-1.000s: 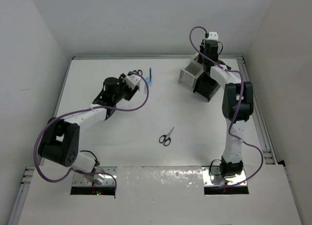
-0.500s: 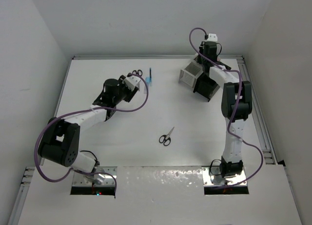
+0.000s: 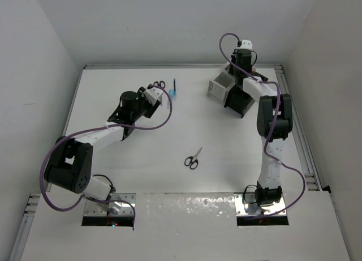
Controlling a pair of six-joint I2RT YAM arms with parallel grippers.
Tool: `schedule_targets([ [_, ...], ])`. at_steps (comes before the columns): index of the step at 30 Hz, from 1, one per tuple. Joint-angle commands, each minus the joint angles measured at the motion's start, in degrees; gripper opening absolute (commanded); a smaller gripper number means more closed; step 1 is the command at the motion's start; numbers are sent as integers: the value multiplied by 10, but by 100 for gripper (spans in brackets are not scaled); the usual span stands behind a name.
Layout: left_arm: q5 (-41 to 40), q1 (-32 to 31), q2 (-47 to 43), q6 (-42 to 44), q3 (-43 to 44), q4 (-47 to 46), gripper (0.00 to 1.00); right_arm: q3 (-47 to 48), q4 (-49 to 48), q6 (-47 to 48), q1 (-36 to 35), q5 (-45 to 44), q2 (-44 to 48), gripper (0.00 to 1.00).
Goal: Sort the stationery into containers
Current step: Place the pen in the storage box.
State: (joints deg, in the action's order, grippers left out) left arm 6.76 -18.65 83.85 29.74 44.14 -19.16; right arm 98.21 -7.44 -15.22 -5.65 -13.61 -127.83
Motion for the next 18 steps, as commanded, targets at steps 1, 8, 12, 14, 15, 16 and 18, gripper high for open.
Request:
schedule_targets([
  [1, 2, 0, -19, -2, -3, -34, 51, 14, 29, -7, -1, -4, -8, 12],
  [8, -1, 0, -19, 2, -4, -39, 51, 10, 30, 0, -1, -1, -1, 34],
  [12, -2, -1, -17, 3, -3, -45, 52, 9, 30, 4, -1, 6, 2, 42],
  [14, -3, -1, -17, 4, -4, -45, 52, 9, 31, 5, -2, 10, 5, 45],
  [15, -3, -1, -16, 4, -4, -45, 52, 9, 31, 5, -1, 11, 7, 46],
  [16, -3, 0, -17, 4, -5, -45, 52, 8, 30, 5, -1, 14, 10, 47],
  [18, -3, -1, -17, 4, -5, -44, 52, 8, 26, 7, -1, 20, 14, 47],
])
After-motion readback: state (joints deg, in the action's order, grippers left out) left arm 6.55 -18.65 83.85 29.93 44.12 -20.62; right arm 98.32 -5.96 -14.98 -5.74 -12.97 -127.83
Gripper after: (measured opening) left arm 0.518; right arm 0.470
